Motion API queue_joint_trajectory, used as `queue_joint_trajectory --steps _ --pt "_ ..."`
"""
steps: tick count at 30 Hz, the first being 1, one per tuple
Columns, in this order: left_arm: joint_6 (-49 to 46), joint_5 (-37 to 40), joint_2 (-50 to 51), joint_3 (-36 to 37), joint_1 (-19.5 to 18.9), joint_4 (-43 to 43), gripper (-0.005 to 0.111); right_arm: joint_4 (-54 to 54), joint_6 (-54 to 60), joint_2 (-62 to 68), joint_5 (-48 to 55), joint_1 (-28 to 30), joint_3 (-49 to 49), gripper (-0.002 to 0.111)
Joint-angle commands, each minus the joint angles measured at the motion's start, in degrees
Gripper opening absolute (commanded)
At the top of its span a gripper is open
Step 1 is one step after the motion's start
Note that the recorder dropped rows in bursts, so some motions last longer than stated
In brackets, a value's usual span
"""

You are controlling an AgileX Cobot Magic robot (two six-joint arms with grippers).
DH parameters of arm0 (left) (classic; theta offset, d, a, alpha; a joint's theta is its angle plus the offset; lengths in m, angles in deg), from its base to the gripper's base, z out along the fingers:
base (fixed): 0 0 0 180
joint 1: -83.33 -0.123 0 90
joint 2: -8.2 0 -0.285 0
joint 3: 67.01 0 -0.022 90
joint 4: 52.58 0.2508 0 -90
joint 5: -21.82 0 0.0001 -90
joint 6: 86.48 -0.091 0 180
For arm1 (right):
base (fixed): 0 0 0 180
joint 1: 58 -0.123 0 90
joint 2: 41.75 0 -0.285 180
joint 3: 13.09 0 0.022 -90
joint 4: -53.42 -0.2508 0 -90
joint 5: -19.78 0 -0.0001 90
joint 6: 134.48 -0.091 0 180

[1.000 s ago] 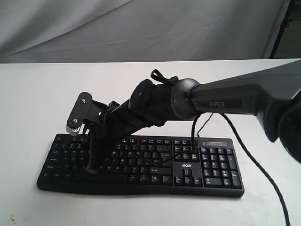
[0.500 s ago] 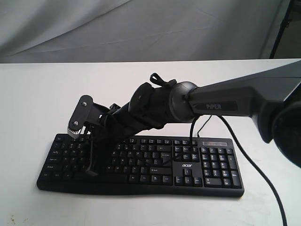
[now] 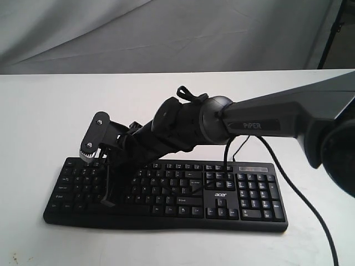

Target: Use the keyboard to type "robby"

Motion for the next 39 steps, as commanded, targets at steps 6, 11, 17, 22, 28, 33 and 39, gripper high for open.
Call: queue_joint_trajectory --steps 6,11,17,22,28,33,39 --pt "0.2 -0.3 -0.2 0.2 0.4 0.3 0.000 -0.5 0.3 0.0 1.2 -0.2 0.3 0.000" --pt "0.2 -0.3 -0.2 0.2 0.4 0.3 0.000 -0.5 0.3 0.0 1.2 -0.2 0.3 0.000" --pt "0.2 -0.3 -0.2 0.2 0.4 0.3 0.000 -0.5 0.2 0.0 0.4 -0.2 0.3 0.000" --pt "0.2 -0.3 -0.2 0.2 0.4 0.3 0.000 -0.5 0.2 0.1 0.4 -0.2 0.3 0.000" --pt "0.2 -0.3 -0.2 0.2 0.4 0.3 0.000 -0.5 0.3 0.0 -0.7 -0.2 0.3 0.000" --pt "0.2 -0.3 -0.2 0.2 0.4 0.3 0.000 -0.5 0.3 0.0 -0.6 -0.2 0.3 0.000" --pt "0.2 -0.3 -0.2 0.2 0.4 0.3 0.000 -0.5 0.3 0.0 -0.5 -0.2 0.3 0.000"
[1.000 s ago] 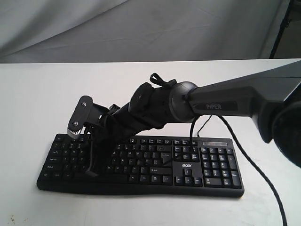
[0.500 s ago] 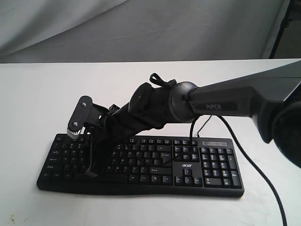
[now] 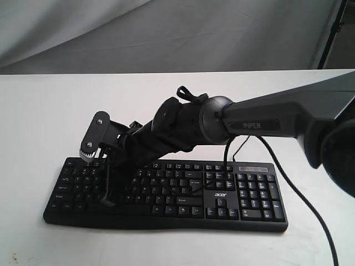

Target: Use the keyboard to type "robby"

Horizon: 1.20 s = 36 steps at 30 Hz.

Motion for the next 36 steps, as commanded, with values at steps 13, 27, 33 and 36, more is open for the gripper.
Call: queue_joint_trajectory --steps 13,27,33,36 --pt "0.2 -0.3 -0.2 0.2 0.4 0.3 0.000 -0.6 1.2 2.9 -0.2 -0.7 0.3 0.000" --pt "0.2 -0.3 -0.2 0.2 0.4 0.3 0.000 5.7 -4.7 -7.3 3.1 -0.1 0.3 0.000" --pt "0.2 -0.3 -0.2 0.2 0.4 0.3 0.000 9.9 -8.3 -8.0 8.7 3.1 -0.9 0.000" --pt "0.2 -0.3 -0.2 0.2 0.4 0.3 0.000 9.7 -8.3 -8.9 9.4 5.2 -3.2 0.000"
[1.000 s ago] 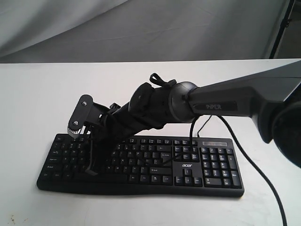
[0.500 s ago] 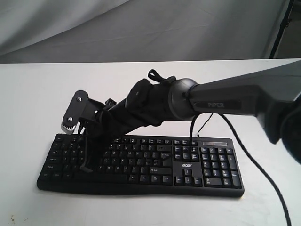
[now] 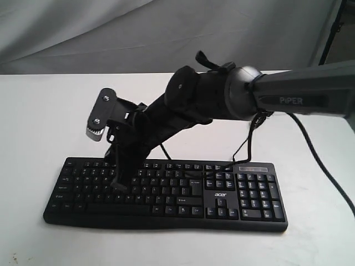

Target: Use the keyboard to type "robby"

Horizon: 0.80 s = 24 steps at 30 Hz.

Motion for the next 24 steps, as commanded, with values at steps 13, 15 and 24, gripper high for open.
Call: queue_joint_trajectory --steps 13,15,24 --pt "0.2 -0.3 -0.2 0.2 0.4 0.3 0.000 -0.5 2.9 -4.1 1.9 5.9 -10.1 0.000" --pt "0.2 -0.3 -0.2 0.2 0.4 0.3 0.000 -0.5 2.9 -4.1 2.0 5.9 -10.1 0.000" --pt "0.2 -0.3 -0.2 0.2 0.4 0.3 0.000 -0.3 2.9 -4.0 0.9 5.9 -10.8 0.000"
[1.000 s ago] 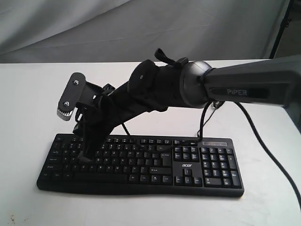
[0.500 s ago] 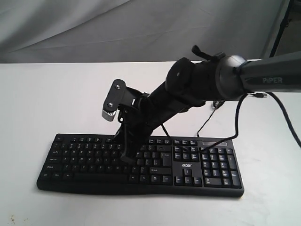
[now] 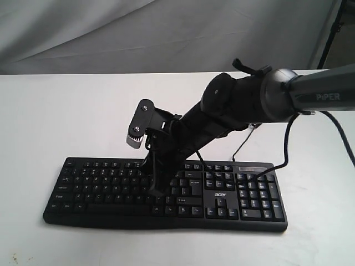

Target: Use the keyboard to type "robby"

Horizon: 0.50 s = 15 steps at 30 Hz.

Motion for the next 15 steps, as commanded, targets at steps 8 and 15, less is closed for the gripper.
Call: queue_joint_trajectory --steps 8,15 --pt "0.2 -0.3 -0.2 0.2 0.4 0.3 0.000 0.1 0.4 -0.6 -2.0 0.4 -2.1 0.000" --pt "0.2 -0.3 -0.2 0.2 0.4 0.3 0.000 0.1 0.3 0.5 -2.8 0.4 -2.1 0.000"
